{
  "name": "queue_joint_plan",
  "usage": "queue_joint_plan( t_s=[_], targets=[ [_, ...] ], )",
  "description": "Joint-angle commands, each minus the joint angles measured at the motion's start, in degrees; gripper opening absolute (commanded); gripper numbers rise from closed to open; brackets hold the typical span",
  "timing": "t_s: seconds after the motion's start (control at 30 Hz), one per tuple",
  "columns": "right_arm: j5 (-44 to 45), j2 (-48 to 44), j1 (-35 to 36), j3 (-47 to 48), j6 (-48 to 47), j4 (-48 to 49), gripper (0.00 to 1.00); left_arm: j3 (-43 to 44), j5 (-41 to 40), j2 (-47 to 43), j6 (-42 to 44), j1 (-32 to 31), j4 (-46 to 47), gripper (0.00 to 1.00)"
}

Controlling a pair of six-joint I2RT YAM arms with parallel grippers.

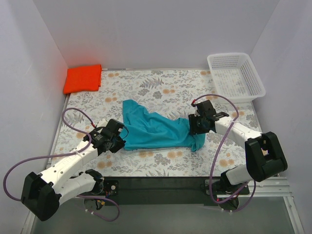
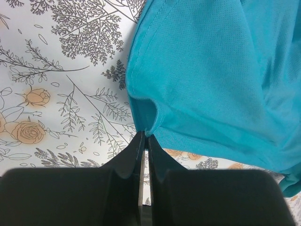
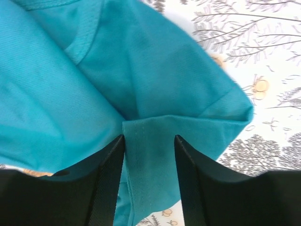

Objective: Fold and stack the t-shirts
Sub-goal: Flatten the tshirt out

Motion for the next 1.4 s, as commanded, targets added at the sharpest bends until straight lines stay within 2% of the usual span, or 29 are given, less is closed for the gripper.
queue_joint_plan(
  t_s=[0.0, 0.27, 0.57, 0.93, 1.03, 1.07, 1.17, 1.37],
  targets=[
    [6.67, -0.7, -0.04, 1.73, -0.91, -0.49, 0.49, -0.38, -1.67, -1.97, -0.61, -0.06, -0.75, 0.0],
    [7.31, -3.42, -0.04, 1.11, -0.74, -1.73, 0.29, -0.56, -1.67, -2.06, -0.53, -0.15, -0.48, 0.0],
    [1.24, 0.53, 0.31, 1.37, 1.46, 1.08, 0.32, -0.82, -1.5, -2.41, -0.35, -0.15, -0.22, 0.0],
    [2.99, 3.96, 1.63, 3.31, 3.04, 2.05, 0.36, -1.26, -1.41, -2.5, -0.44, -0.15, 0.04, 0.0],
    [5.19, 3.17, 1.63, 3.22, 3.04, 1.7, 0.24, -1.17, -1.67, -2.94, -0.35, -0.15, -0.04, 0.0],
    [5.98, 2.73, 1.63, 3.31, 3.04, 1.7, 0.15, -0.83, -2.02, -3.03, -0.09, -0.15, -0.04, 0.0],
    [8.61, 0.19, 1.46, 4.97, 2.34, 0.47, 0.01, 3.12, -5.79, -2.85, 1.49, 0.03, -0.57, 0.0],
    [13.36, -6.67, -2.14, 16.12, 1.72, -3.74, 0.01, 15.93, -17.04, 3.1, 9.74, 1.6, 2.76, 0.0]
  ],
)
